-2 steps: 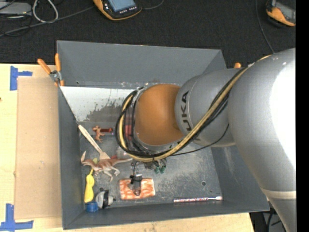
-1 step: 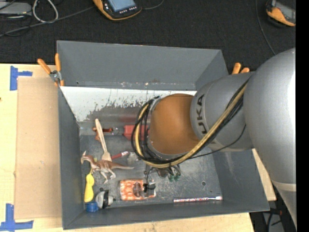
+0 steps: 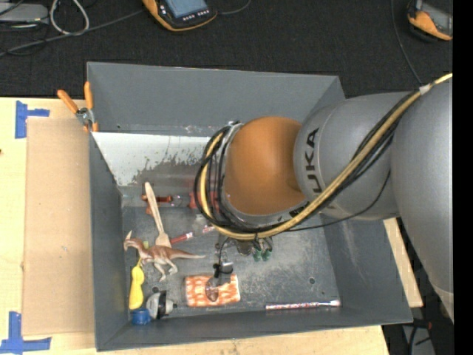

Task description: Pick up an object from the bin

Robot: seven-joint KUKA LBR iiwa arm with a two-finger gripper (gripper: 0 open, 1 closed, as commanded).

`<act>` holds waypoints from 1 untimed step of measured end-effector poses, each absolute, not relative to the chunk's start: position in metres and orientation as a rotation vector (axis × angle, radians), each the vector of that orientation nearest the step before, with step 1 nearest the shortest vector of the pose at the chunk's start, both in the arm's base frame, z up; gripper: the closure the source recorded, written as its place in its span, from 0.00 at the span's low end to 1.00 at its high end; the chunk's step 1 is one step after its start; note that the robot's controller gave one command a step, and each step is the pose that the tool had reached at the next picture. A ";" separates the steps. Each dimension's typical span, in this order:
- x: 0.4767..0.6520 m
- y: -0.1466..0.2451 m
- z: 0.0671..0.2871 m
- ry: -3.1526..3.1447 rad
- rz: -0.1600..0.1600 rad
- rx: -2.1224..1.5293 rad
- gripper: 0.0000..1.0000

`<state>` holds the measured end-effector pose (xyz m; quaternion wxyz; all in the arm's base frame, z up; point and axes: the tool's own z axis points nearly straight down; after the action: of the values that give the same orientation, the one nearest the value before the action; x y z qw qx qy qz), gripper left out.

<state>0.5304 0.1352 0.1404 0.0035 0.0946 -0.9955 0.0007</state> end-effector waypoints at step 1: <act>0.516 0.125 0.132 -3.113 0.001 0.312 0.00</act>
Offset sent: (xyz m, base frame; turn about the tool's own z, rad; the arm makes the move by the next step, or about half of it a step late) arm -0.0267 0.0202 -0.0268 0.0192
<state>0.5162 0.1247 0.1320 0.0066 0.0997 -0.9950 0.0002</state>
